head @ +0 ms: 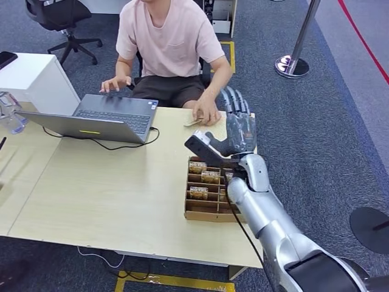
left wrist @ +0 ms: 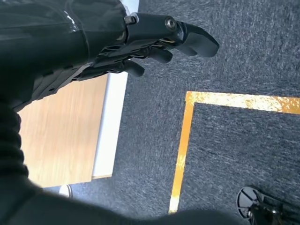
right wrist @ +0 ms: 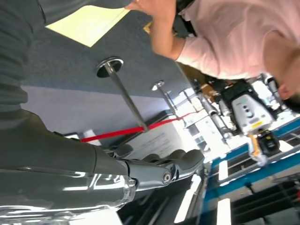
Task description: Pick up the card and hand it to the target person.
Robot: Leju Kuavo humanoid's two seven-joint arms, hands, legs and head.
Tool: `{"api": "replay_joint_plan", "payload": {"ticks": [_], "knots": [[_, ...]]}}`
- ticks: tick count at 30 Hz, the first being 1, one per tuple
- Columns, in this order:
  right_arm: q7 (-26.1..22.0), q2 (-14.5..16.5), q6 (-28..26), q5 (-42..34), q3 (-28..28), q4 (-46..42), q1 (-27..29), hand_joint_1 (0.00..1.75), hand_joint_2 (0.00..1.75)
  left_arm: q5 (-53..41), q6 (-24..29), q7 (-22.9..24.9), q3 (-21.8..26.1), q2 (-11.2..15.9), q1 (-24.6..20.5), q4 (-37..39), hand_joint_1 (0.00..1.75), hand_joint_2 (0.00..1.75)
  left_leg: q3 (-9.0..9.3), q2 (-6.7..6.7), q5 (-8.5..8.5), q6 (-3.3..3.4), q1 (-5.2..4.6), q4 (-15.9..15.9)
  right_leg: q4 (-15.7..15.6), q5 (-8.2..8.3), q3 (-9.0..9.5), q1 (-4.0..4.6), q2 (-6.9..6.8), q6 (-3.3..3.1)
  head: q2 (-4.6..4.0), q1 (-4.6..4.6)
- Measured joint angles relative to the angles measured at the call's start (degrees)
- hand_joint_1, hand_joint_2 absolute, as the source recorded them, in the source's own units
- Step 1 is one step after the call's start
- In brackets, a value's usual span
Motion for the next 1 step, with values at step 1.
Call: {"api": "replay_joint_plan", "payload": {"ticks": [1], "knots": [[0.2,-0.5,0.4,-1.0,-0.2,-0.3,-0.3,0.00,1.75,-0.1,0.0,0.0,0.1,0.0,0.0,0.0,0.00,0.00,-0.02,0.00,0.00,0.00,0.00,0.0,0.0,0.00,0.00,0.00,0.00,0.01,0.00,0.01]]}}
